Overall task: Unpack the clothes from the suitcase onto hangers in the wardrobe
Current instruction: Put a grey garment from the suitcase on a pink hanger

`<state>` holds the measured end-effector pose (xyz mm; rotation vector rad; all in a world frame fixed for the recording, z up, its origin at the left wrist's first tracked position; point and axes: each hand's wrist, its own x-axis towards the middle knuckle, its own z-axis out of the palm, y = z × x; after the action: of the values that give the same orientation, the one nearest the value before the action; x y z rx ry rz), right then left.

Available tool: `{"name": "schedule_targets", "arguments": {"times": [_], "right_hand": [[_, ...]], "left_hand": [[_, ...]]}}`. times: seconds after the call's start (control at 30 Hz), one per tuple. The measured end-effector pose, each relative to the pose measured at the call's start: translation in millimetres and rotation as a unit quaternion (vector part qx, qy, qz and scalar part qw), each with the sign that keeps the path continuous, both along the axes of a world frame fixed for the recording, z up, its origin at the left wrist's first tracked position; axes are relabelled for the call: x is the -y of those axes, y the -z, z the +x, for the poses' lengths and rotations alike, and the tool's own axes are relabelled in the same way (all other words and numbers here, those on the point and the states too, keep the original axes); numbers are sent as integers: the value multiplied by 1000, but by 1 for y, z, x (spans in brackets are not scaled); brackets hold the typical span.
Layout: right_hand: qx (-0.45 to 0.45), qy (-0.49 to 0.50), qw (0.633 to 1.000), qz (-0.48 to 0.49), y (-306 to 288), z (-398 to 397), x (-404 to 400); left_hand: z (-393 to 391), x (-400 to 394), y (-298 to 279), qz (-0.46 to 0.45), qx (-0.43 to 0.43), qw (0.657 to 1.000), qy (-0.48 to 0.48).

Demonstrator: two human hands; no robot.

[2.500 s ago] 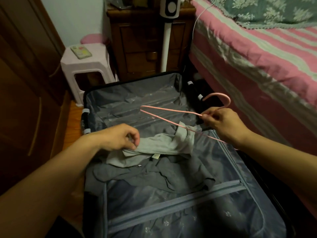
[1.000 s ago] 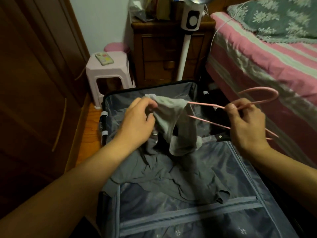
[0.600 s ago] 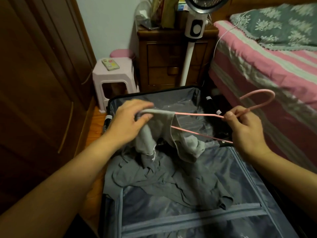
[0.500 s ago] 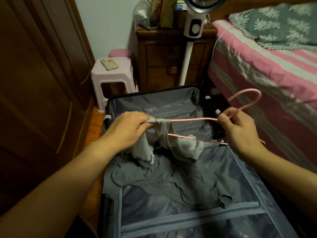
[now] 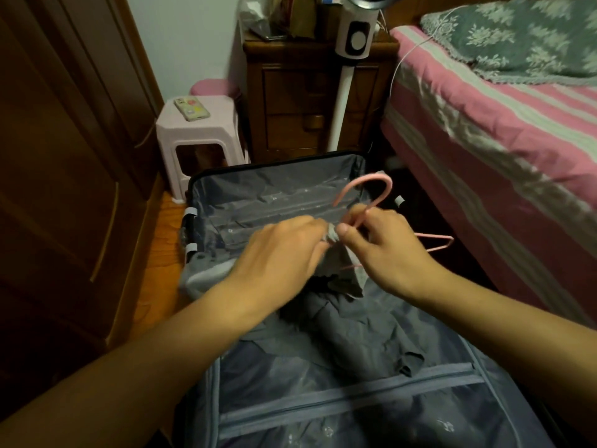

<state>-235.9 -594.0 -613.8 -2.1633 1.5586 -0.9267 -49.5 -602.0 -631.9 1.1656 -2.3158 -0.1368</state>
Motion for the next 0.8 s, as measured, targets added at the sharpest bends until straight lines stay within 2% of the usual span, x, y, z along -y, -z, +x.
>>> {"name": "schedule_targets", "arguments": {"times": [0.1, 0.13, 0.17, 0.2, 0.27, 0.33, 0.5, 0.67, 0.8], "right_hand": [[60, 91, 982, -152, 0, -7, -2], [49, 99, 980, -168, 7, -13, -3], [3, 90, 986, -143, 19, -19, -4], [-65, 69, 993, -77, 37, -25, -4], [-168, 21, 980, 106, 74, -32, -7], [-183, -19, 965, 185, 95, -31, -6], [-144, 3, 969, 200, 92, -3, 12], [-172, -42, 963, 204, 104, 6, 15], [-246, 38, 945, 214, 100, -14, 31]], "left_hand": [[18, 16, 1, 41, -78, 991, -97], [26, 22, 0, 68, -116, 983, -124], [33, 27, -1, 89, -149, 974, -144], [38, 28, -3, 101, -171, 967, -157], [43, 27, -9, 110, -197, 960, -167], [49, 25, -16, 100, -210, 957, -173], [57, 18, -40, 86, -252, 954, -140], [60, 7, -52, 67, -282, 952, -95], [86, 17, -58, 37, -336, 935, -107]]}}
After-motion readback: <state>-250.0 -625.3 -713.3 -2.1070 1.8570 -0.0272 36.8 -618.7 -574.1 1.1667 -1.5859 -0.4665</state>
